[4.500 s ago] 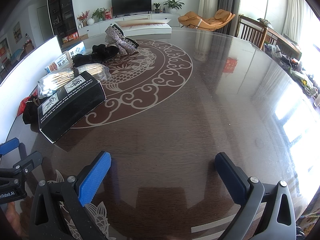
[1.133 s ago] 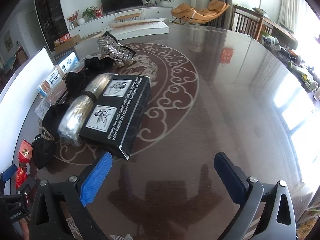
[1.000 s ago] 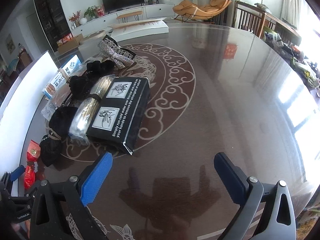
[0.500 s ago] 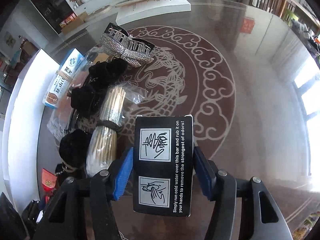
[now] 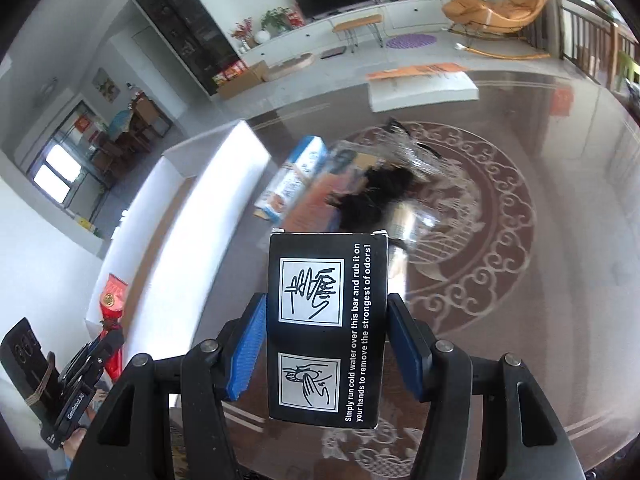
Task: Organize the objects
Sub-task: 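Carry both items into the white storage box and open both tools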
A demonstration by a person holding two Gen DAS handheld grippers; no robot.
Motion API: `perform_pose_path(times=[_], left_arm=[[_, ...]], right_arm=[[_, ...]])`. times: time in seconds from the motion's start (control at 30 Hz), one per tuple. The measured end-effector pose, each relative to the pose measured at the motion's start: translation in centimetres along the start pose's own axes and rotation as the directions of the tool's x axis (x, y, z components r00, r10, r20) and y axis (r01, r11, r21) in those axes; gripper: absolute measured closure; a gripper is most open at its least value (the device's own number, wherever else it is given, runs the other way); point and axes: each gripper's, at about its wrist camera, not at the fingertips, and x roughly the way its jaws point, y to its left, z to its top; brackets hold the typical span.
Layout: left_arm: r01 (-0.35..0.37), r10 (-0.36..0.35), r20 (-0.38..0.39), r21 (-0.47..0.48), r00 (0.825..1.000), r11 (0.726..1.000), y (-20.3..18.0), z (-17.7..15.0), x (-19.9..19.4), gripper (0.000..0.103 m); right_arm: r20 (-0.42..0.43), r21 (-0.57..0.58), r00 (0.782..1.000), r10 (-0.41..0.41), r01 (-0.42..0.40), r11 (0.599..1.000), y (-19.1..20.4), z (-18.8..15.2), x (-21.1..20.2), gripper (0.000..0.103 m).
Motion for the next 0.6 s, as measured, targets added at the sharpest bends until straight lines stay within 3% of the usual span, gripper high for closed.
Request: perform_pose_path(times=[0.1,0.2,0.3,0.4,0.47,0.5,0.53,0.6], left_arm=[[-0.141,0.141,-0.005,-0.023,0.990,0.990,4.7,1.1,-0.8,0.085],[-0.247,0.241,-0.086,-0.070,0.967,0.966,9.8,1.0,0.3,0.085],[-0.310,0.290,-0.180,-0.090,0.940,0.947,13.5,0.0,2.0,0.085],[-0.379,0.347,-0.250,-0.092,0.904,0.921,15.3,-1.1,3.5,0.083],[-0.395,0.355,-0.269,-0.108,0.895,0.912,15.8,-1.8,4.0,0.076],[-0.398,0.357,-0.267,-0.117,0.895,0.910,15.6,-2.0,4.0,0.061],[-0.402,0.363,-0.249,-0.124,0.898,0.907,15.3,-2.1,3.9,0.046],[-0.389,0.362,-0.188,-0.137,0.913,0.911,14.0,-2.0,3.0,0.039]], right_arm=[[0.000,-0.092,0.989,0.149,-0.148,0.985,7.9,1.2,0.7,0.044],[-0.045,-0.179,0.957,0.287,-0.290,0.940,16.1,1.7,2.9,0.044],[-0.096,-0.264,0.941,0.326,-0.340,0.903,23.0,1.3,6.2,0.043],[-0.184,-0.294,0.934,0.307,-0.350,0.889,26.8,-0.1,10.6,0.043],[-0.208,-0.293,0.940,0.271,-0.324,0.899,27.7,-1.0,12.8,0.041],[-0.208,-0.288,0.943,0.261,-0.314,0.904,27.6,-1.4,13.2,0.037],[-0.193,-0.277,0.947,0.258,-0.305,0.911,27.2,-1.5,13.3,0.035],[-0.130,-0.270,0.958,0.255,-0.282,0.921,25.6,-1.5,12.2,0.026]])
